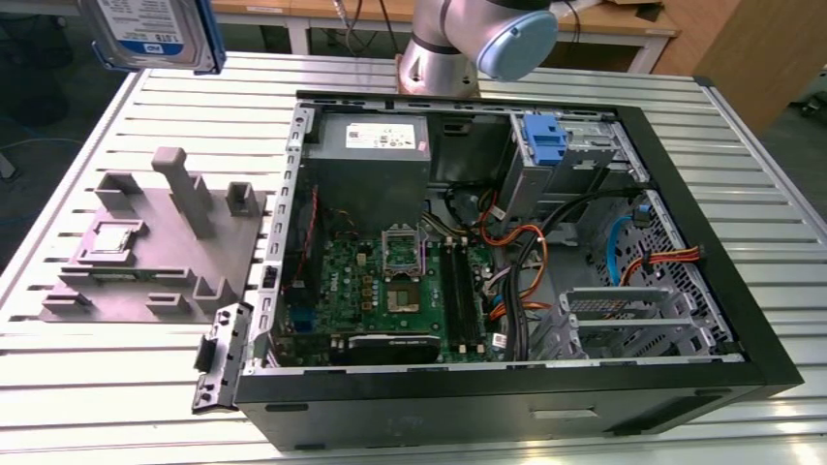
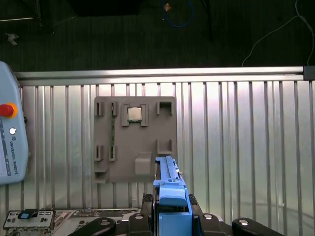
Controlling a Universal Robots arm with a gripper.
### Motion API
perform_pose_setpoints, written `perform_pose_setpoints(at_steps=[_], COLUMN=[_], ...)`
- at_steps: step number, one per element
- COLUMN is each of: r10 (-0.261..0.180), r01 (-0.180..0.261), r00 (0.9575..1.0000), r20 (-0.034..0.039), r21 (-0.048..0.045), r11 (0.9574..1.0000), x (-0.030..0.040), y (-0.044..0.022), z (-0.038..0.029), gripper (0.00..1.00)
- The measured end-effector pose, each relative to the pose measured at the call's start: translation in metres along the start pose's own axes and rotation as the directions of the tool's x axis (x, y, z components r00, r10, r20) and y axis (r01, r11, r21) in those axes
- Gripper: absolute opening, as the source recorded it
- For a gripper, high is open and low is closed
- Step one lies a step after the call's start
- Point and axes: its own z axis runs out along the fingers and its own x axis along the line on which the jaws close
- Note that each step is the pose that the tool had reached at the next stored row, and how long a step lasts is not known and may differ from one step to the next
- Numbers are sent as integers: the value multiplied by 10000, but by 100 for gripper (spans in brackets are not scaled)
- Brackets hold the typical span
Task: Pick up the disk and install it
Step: 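Pick up the disk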
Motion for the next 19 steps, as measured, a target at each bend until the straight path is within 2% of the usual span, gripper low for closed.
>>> perform_pose_setpoints(at_steps=[17,18,19], r10=[1,1,-2], r01=[-1,-1,2], r00=[10000,10000,10000], r20=[1,3,38], r21=[0,1,-1], r11=[10000,10000,10000], x=[-2,-2,1], y=[-54,-55,-57], z=[0,0,0], gripper=[36,36,36])
